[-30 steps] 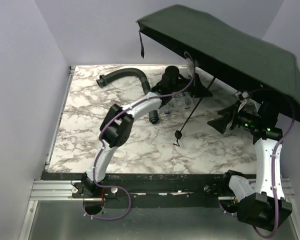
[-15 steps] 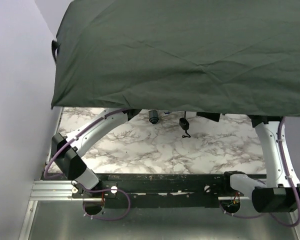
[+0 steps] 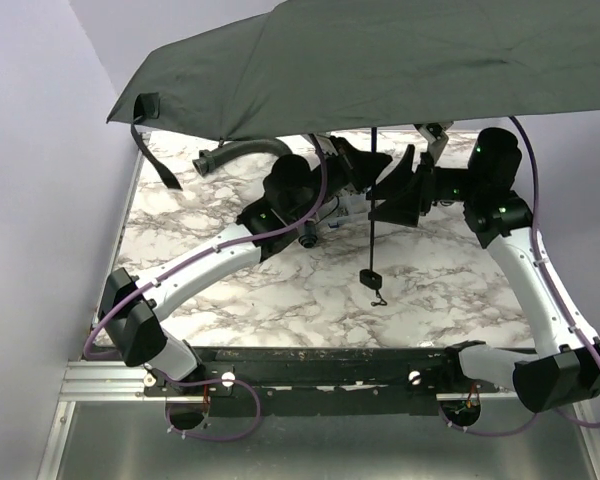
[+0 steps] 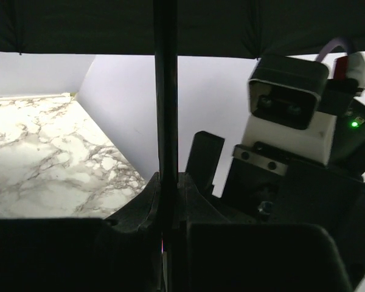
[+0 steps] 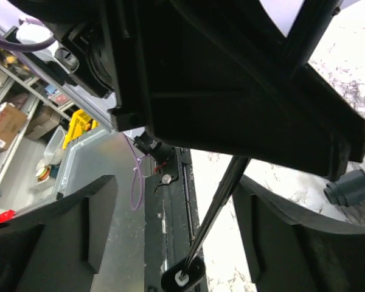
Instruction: Put away the umbrella
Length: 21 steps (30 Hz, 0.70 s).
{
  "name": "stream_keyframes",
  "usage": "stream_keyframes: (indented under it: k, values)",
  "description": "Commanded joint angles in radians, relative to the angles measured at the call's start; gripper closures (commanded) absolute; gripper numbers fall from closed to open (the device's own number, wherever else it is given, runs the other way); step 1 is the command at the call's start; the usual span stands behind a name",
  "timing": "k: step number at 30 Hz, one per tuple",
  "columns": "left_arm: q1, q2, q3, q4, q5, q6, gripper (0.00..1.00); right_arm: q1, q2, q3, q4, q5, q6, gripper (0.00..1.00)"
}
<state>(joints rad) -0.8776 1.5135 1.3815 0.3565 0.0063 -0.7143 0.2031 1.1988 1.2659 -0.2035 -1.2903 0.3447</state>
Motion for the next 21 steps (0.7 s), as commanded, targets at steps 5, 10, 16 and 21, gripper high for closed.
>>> stream_keyframes:
  k: [5,10,16,21]
  values:
    - [-0.049,-0.032,0.004,0.106,-0.111,-0.009,1.00,0.035,-0.015,-0.108,0.225,0.011,0.186,0.26]
    - [-0.072,-0.043,-0.001,0.120,-0.120,0.000,1.00,0.038,-0.029,-0.159,0.261,0.023,0.230,0.35]
    - [-0.096,-0.052,-0.025,0.155,-0.118,-0.004,1.00,0.037,-0.018,-0.159,0.287,0.030,0.278,0.78]
    - [-0.103,-0.063,-0.050,0.208,-0.091,-0.009,1.00,0.036,-0.023,-0.183,0.346,0.016,0.328,0.99]
